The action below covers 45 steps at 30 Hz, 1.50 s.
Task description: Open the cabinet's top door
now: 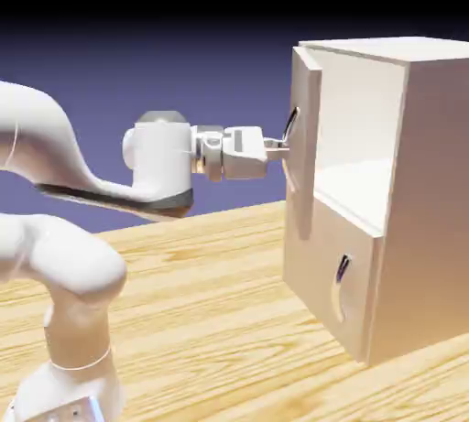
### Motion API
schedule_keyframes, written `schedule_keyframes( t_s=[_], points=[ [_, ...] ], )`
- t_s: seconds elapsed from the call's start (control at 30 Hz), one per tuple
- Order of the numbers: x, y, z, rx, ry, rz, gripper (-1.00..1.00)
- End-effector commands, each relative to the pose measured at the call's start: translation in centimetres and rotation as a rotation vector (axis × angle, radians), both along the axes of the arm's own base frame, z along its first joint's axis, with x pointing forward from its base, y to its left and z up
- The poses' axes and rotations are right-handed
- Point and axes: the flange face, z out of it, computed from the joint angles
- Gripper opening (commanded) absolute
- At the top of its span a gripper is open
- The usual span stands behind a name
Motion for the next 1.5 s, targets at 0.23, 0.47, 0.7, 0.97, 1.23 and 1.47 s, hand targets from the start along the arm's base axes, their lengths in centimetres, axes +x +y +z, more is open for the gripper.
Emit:
schedule_keyframes(
  t_s=[0.23, 0.47, 0.7, 0.97, 1.23, 1.47],
  points=[
    [-1.7, 2.3, -0.1, -0.009, -0.006, -0.098, -1.00],
    [-1.3, 2.1, -0.1, -0.007, -0.006, -0.082, -1.00],
    [-1.3, 1.8, 0.1, 0.003, 0.002, -0.069, -1.00],
    [-1.7, 2.5, 0.1, 0.002, 0.001, -0.095, -1.00],
    [-2.7, 4.3, 0.0, 0.001, 0.000, -0.161, -1.00],
    [-4.2, 7.4, 0.0, 0.001, 0.001, -0.269, -1.00]
  ],
)
